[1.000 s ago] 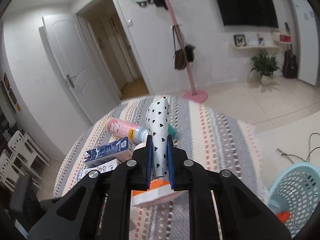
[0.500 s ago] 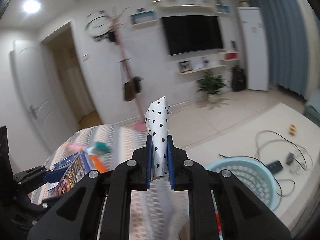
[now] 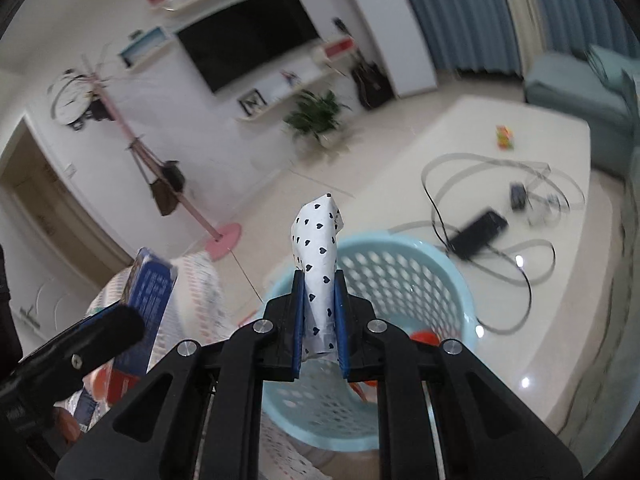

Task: Collect trash
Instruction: 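Carry card box and polka-dot cloth to the blue basket and release both, then move both tools back over the table toward the orange cup, then grasp the orange paper cup with right tool and lift it, then grasp the white milk carton with left tool while right tool lifts the orange cup, then carry carton and cup over the blue basket and open both tools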

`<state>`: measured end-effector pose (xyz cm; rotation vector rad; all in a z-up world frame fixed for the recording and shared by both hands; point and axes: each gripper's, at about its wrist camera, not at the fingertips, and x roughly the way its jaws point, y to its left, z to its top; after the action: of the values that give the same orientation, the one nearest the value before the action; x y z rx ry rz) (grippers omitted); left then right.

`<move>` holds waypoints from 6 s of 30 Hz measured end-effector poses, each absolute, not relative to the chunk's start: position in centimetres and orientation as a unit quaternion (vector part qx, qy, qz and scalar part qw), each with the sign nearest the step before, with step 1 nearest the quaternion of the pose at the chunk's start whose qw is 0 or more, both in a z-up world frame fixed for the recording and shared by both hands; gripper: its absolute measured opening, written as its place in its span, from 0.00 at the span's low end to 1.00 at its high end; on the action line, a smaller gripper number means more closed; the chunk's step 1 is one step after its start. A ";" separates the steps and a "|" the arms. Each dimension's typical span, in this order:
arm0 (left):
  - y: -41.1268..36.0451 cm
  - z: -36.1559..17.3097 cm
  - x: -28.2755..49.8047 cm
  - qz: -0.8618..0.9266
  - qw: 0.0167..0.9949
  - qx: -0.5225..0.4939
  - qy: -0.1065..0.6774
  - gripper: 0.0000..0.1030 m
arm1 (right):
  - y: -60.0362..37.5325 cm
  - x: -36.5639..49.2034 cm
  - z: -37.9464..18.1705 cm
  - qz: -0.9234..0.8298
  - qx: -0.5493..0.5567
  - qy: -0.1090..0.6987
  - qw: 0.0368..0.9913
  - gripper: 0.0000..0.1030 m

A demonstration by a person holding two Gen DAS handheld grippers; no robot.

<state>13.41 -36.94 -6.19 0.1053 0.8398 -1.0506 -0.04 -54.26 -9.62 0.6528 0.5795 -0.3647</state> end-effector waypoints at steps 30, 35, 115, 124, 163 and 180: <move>-36.6 -7.3 13.3 -0.471 0.786 0.032 0.398 0.71 | -54.5 -1.3 -10.4 -0.167 0.328 0.287 0.884 0.31; -33.2 -5.4 12.6 -0.472 0.798 0.013 0.376 0.71 | -51.6 -0.9 -7.9 -0.144 0.292 0.264 0.908 0.50; 0.0 -12.5 17.6 -0.231 0.889 0.020 0.394 0.83 | -19.6 14.8 -0.3 0.133 0.044 0.277 0.951 0.64; -2.4 -12.5 17.1 -0.254 0.873 0.048 0.414 0.83 | -19.0 12.0 -7.6 0.151 0.000 0.431 0.890 0.65; -3.0 -8.6 14.1 -0.191 0.920 0.002 0.341 0.54 | -23.3 5.6 -7.3 0.193 0.157 0.359 0.900 0.40; -15.9 -1.8 12.2 -0.331 0.901 0.020 0.280 0.54 | -37.1 2.8 -3.7 -0.071 0.127 0.286 0.947 0.41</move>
<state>12.17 -15.89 -1.79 0.0406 0.5803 -0.6844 2.83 -37.06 -3.69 0.2593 0.5826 -0.1452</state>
